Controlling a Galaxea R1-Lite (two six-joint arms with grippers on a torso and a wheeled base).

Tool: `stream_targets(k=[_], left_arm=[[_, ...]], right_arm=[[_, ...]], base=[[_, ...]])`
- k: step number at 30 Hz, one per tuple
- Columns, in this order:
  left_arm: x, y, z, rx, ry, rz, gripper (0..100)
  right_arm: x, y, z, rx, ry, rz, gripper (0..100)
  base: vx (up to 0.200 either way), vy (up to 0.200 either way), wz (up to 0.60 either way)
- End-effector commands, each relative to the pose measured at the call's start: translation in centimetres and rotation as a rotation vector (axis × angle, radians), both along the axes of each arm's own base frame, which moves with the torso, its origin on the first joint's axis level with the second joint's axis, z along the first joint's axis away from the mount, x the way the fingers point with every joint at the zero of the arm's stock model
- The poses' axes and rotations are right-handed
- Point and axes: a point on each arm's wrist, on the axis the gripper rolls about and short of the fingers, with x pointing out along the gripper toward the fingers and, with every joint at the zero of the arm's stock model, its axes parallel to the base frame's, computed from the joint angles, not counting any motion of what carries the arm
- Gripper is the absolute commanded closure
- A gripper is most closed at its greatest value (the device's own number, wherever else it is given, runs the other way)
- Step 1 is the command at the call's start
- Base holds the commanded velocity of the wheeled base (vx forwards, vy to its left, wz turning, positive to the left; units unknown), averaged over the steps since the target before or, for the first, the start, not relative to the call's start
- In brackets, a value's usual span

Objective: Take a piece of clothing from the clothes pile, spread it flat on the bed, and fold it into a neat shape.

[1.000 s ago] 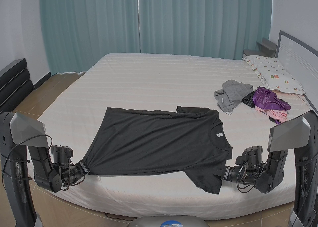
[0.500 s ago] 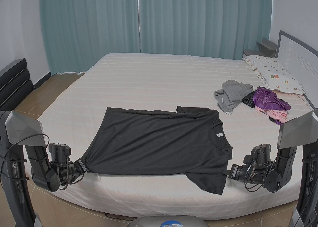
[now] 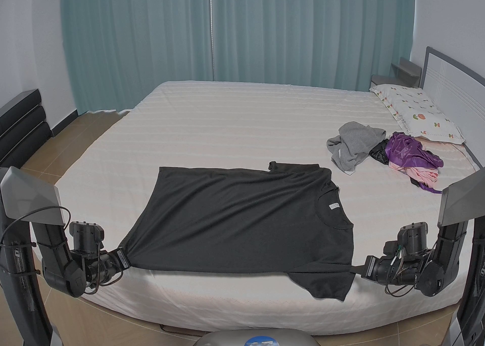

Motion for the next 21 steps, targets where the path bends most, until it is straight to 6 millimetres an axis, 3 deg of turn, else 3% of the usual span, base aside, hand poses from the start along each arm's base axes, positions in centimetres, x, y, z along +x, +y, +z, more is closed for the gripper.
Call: stream_targets(k=[1, 12, 15, 16, 21], left_arm=[[-0.9, 0.0, 0.2, 0.017, -0.005, -0.013, 100], [-3.4, -0.1, 0.0, 0.112, 0.061, -0.111, 100], [-3.4, -0.1, 0.0, 0.112, 0.061, -0.111, 100], [-4.8, -0.1, 0.1, 0.161, 0.101, -0.168, 100], [-4.1, -0.1, 1.3, 0.164, 0.028, -0.156, 100]], right_arm=[[-1.0, -0.7, 0.8, 0.01, 0.0, -0.006, 100], [-3.6, -1.7, 0.7, -0.037, 0.044, 0.069, 100], [-3.6, -1.7, 0.7, -0.037, 0.044, 0.069, 100], [-3.4, -2.4, 1.1, -0.054, 0.007, 0.061, 100], [-1.9, -3.1, 2.6, -0.038, -0.103, 0.022, 100]], base=[[0.0, 0.0, 0.0], [0.0, 0.0, 0.0], [0.0, 0.0, 0.0], [0.0, 0.0, 0.0], [0.0, 0.0, 0.0]])
